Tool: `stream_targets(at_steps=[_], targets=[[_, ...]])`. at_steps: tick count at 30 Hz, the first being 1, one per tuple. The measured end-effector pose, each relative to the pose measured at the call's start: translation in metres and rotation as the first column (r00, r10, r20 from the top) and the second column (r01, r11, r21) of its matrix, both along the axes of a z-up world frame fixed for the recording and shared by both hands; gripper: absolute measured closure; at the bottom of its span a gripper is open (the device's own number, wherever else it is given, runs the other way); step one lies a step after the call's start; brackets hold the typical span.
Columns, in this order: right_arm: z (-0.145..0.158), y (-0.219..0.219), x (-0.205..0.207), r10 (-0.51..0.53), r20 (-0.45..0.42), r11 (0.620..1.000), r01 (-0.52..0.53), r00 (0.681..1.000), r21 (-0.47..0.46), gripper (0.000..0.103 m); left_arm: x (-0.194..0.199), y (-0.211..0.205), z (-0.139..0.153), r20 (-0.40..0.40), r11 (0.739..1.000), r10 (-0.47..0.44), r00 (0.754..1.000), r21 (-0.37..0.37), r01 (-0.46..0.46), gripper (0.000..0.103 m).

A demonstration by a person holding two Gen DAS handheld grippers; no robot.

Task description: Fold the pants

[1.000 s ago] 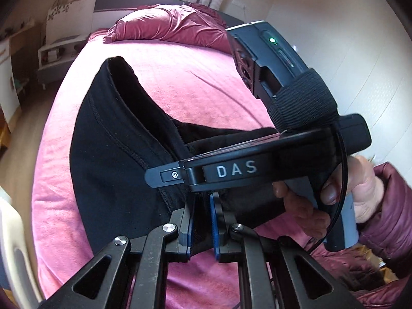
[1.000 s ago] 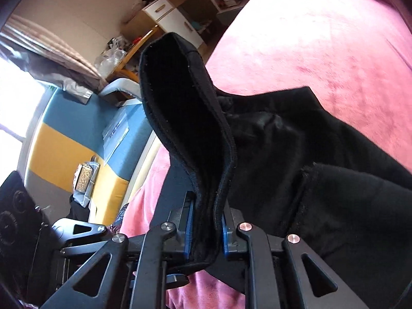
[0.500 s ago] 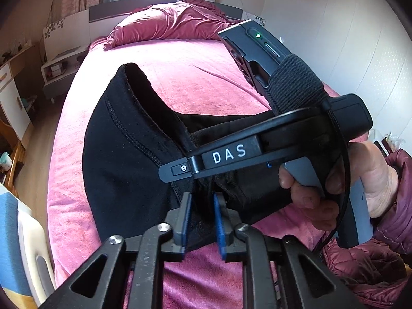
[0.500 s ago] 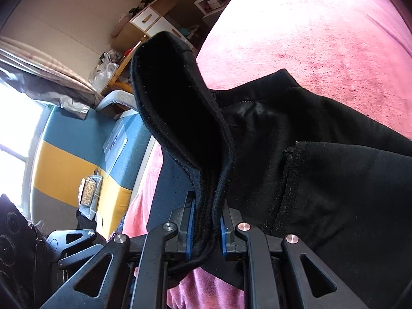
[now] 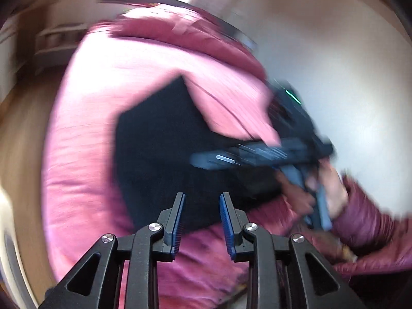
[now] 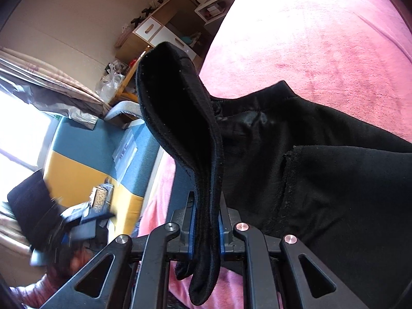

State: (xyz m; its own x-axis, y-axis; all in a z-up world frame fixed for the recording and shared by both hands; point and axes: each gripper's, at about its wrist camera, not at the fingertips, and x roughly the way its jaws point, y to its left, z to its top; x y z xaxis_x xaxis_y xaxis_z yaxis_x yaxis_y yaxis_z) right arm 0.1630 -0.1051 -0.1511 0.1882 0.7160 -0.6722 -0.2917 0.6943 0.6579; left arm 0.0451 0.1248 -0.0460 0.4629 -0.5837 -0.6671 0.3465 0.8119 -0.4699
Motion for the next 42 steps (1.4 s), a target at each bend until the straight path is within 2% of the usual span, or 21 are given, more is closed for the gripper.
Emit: stream_targets(at_steps=[2, 5, 8, 11, 17, 22, 26, 31, 36, 42], targets=[[0.007, 0.002, -0.002, 0.006, 0.010, 1.000, -0.006, 1.000, 0.008, 0.090, 0.005, 0.043, -0.006, -0.044, 0.986, 0.155, 0.987, -0.052, -0.157, 0.076], [0.026, 0.006, -0.006, 0.021, 0.050, 1.000, -0.022, 0.999, 0.022, 0.090, 0.007, 0.088, -0.015, -0.081, 0.944, 0.304, 0.949, -0.110, -0.312, 0.076], [0.052, 0.006, -0.013, 0.023, 0.101, 0.999, -0.027, 0.995, 0.038, 0.090, 0.008, 0.099, -0.024, -0.097, 0.926, 0.356, 0.930, -0.095, -0.364, 0.076], [0.073, -0.002, -0.017, 0.009, 0.138, 0.998, -0.016, 0.990, 0.054, 0.091, 0.014, 0.089, -0.032, -0.118, 0.933, 0.339, 0.933, -0.083, -0.350, 0.075], [0.109, -0.046, -0.035, -0.055, 0.199, 0.996, 0.039, 0.978, 0.081, 0.091, 0.034, 0.040, -0.027, -0.077, 0.962, 0.263, 0.962, -0.055, -0.268, 0.074], [0.117, -0.095, -0.054, -0.150, 0.224, 0.987, 0.135, 0.963, 0.083, 0.091, 0.060, -0.006, -0.020, -0.054, 0.977, 0.197, 0.979, -0.070, -0.200, 0.073], [0.106, -0.136, -0.066, -0.234, 0.200, 0.972, 0.223, 0.951, 0.073, 0.091, 0.078, -0.049, -0.019, -0.050, 0.990, 0.124, 0.991, -0.062, -0.127, 0.073], [0.075, -0.180, -0.073, -0.308, 0.150, 0.951, 0.308, 0.939, 0.026, 0.091, 0.090, -0.100, -0.033, -0.077, 0.999, 0.028, 0.997, -0.014, -0.029, 0.073], [0.018, -0.223, -0.070, -0.390, 0.051, 0.919, 0.392, 0.919, -0.033, 0.091, 0.085, -0.140, -0.062, -0.131, 0.995, -0.062, 0.989, 0.063, 0.071, 0.074], [-0.036, -0.251, -0.069, -0.482, -0.039, 0.875, 0.478, 0.876, -0.082, 0.091, 0.073, -0.166, -0.075, -0.142, 0.988, -0.114, 0.983, 0.091, 0.128, 0.074]])
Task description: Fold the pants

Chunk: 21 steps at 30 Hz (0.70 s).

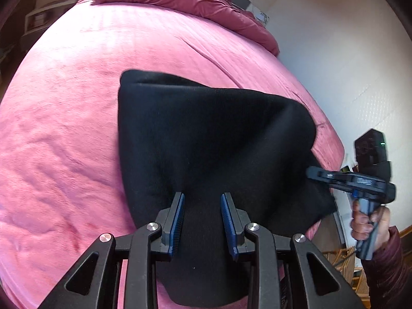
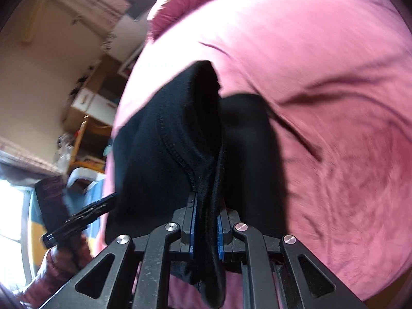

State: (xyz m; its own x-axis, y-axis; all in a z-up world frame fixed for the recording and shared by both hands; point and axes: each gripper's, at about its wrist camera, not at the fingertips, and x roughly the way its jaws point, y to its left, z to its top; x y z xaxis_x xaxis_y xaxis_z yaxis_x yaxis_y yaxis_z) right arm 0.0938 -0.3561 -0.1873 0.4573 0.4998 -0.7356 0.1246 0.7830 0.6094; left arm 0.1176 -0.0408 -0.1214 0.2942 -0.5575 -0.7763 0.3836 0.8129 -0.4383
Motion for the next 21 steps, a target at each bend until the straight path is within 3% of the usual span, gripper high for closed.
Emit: stream_targets(at_steps=[4, 7, 15, 21], targets=[[-0.023, -0.013, -0.003, -0.050, -0.012, 0.998, 0.051, 0.999, 0.041, 0.091, -0.007, -0.018, -0.001, 0.028, 0.998, -0.047, 0.998, 0.043, 0.046, 0.074], [-0.023, -0.019, -0.006, -0.056, -0.008, 0.997, 0.056, 0.998, 0.057, 0.090, -0.010, -0.029, -0.001, 0.049, 0.994, -0.060, 0.997, 0.098, 0.055, 0.074], [0.013, -0.043, -0.042, -0.079, 0.051, 0.997, 0.079, 0.996, 0.016, 0.083, -0.011, -0.010, 0.010, 0.048, 0.999, -0.028, 0.998, 0.024, 0.027, 0.073], [0.030, -0.024, -0.078, -0.052, 0.048, 0.990, 0.046, 0.997, 0.135, 0.083, -0.014, 0.006, 0.015, 0.055, 1.000, 0.016, 0.998, -0.014, -0.015, 0.073]])
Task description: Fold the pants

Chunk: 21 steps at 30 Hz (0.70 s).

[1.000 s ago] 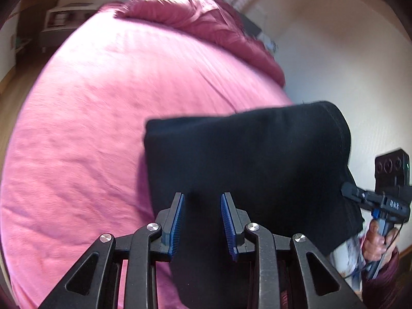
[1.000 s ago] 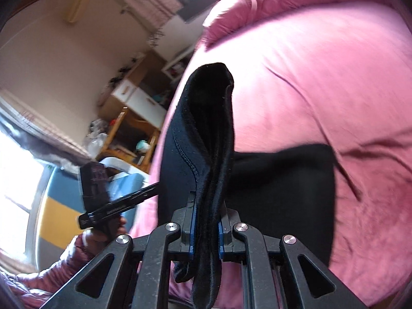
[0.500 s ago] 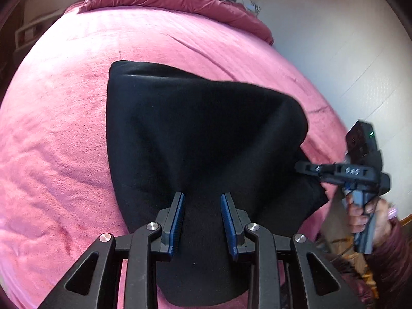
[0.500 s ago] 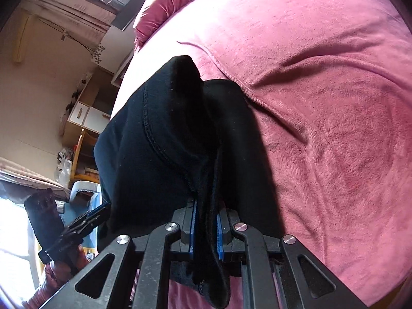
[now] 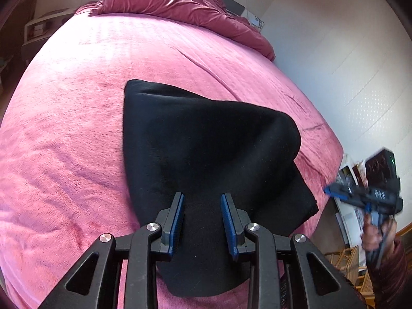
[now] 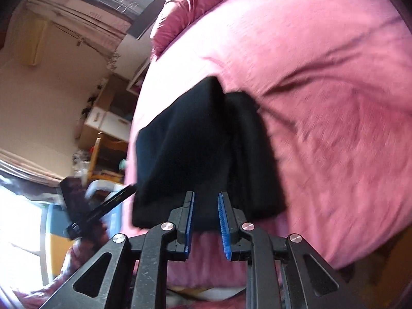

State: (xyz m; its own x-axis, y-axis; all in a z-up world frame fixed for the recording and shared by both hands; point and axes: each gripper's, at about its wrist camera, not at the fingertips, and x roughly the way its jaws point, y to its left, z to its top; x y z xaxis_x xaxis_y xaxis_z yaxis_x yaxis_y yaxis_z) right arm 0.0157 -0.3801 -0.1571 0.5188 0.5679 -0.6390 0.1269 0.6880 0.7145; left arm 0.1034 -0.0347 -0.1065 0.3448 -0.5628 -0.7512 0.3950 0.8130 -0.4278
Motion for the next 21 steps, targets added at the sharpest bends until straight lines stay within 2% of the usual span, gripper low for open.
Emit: stream_targets(at_steps=[2, 5, 10, 13, 14, 15, 19, 21], targets=[[-0.011, 0.010, -0.008, 0.012, -0.044, 0.998, -0.009, 0.999, 0.066, 0.083, -0.001, 0.006, 0.001, 0.000, 1.000, 0.009, 1.000, -0.006, -0.009, 0.073], [-0.028, 0.022, -0.007, -0.030, -0.087, 0.996, 0.037, 0.996, 0.079, 0.075, -0.003, 0.015, 0.003, 0.002, 1.000, 0.012, 1.000, -0.012, -0.012, 0.073], [-0.050, 0.019, 0.004, -0.125, -0.128, 0.985, 0.138, 0.984, 0.105, 0.075, -0.009, 0.025, 0.007, 0.012, 1.000, 0.013, 1.000, -0.016, -0.013, 0.073], [-0.048, 0.018, 0.007, -0.157, -0.121, 0.984, 0.166, 0.980, 0.063, 0.080, -0.012, 0.030, 0.008, 0.014, 1.000, 0.016, 1.000, -0.022, -0.015, 0.073], [-0.047, 0.018, 0.008, -0.169, -0.119, 0.983, 0.176, 0.978, 0.057, 0.089, -0.012, 0.030, 0.008, 0.015, 1.000, 0.015, 1.000, -0.025, -0.015, 0.073], [-0.044, 0.018, 0.008, -0.173, -0.115, 0.983, 0.178, 0.978, 0.034, 0.094, -0.012, 0.030, 0.008, 0.017, 1.000, 0.015, 1.000, -0.026, -0.014, 0.073], [-0.013, 0.024, -0.005, -0.133, -0.042, 0.989, 0.130, 0.990, -0.067, 0.096, -0.013, 0.035, 0.018, 0.039, 0.999, 0.013, 0.999, -0.048, -0.011, 0.073], [-0.004, 0.023, -0.013, -0.118, -0.032, 0.986, 0.114, 0.992, -0.120, 0.096, -0.014, 0.035, 0.022, 0.054, 0.998, -0.004, 0.999, -0.064, 0.007, 0.073]])
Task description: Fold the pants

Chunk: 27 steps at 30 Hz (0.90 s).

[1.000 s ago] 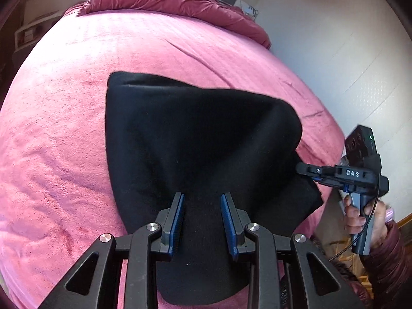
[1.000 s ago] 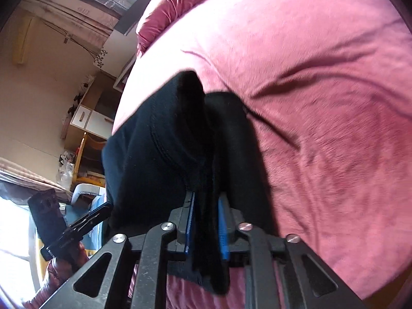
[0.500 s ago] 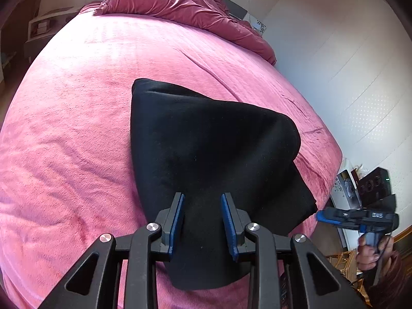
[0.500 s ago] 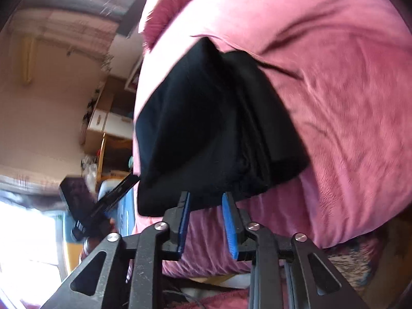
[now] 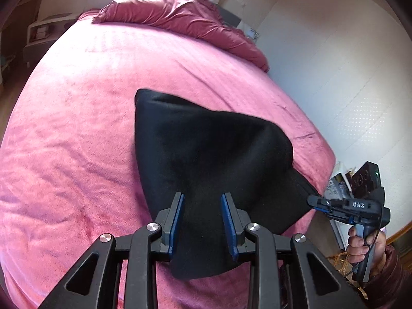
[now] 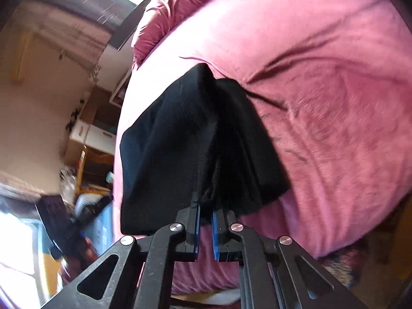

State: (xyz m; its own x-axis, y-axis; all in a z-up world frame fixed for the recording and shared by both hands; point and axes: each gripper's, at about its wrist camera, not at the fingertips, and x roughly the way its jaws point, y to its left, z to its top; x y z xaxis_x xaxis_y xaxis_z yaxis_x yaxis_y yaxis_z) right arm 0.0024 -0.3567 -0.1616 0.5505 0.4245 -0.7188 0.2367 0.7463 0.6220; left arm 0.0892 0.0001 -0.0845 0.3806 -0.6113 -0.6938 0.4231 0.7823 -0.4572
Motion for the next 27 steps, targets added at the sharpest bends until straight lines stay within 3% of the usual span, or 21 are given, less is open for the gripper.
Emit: stream_targets(at_steps=[3, 5, 9, 11, 14, 17, 19, 22, 27], targets=[[-0.022, -0.011, 0.001, -0.020, -0.080, 0.999, 0.017, 0.997, -0.047, 0.096, 0.001, -0.010, -0.006, -0.017, 1.000, -0.025, 1.000, 0.017, 0.026, 0.073], [-0.042, -0.017, 0.007, -0.047, -0.120, 0.998, 0.042, 0.992, -0.046, 0.096, 0.003, -0.025, -0.020, -0.055, 0.995, -0.048, 0.997, 0.085, 0.052, 0.073], [-0.057, -0.016, 0.012, -0.034, -0.134, 0.999, 0.029, 0.990, -0.040, 0.095, 0.001, -0.034, -0.030, -0.056, 0.988, -0.039, 0.998, 0.149, 0.047, 0.073], [-0.050, -0.016, 0.010, -0.019, -0.133, 0.999, 0.012, 0.991, -0.048, 0.094, 0.003, -0.031, -0.027, -0.065, 0.989, -0.031, 0.997, 0.141, 0.040, 0.073], [-0.032, -0.014, 0.005, 0.008, -0.123, 0.996, -0.018, 0.992, -0.082, 0.083, 0.006, -0.021, -0.015, -0.036, 0.994, -0.013, 0.999, 0.109, 0.017, 0.073], [-0.005, -0.011, 0.006, 0.008, -0.081, 0.977, -0.025, 0.997, -0.209, 0.080, 0.013, -0.008, -0.002, -0.003, 0.997, 0.015, 1.000, 0.073, -0.015, 0.073], [0.016, -0.007, 0.009, 0.021, -0.030, 0.969, -0.028, 0.999, -0.245, 0.080, 0.021, -0.003, 0.006, 0.007, 0.998, 0.036, 0.999, 0.047, -0.036, 0.073], [0.038, 0.011, 0.029, 0.077, 0.035, 0.960, -0.065, 0.996, -0.272, 0.080, 0.034, 0.001, 0.014, 0.015, 0.998, 0.057, 0.998, 0.020, -0.057, 0.073], [0.043, 0.049, 0.074, 0.152, 0.038, 0.940, -0.132, 0.988, -0.315, 0.080, 0.055, -0.014, 0.024, 0.045, 0.998, 0.060, 0.997, 0.034, -0.061, 0.073]])
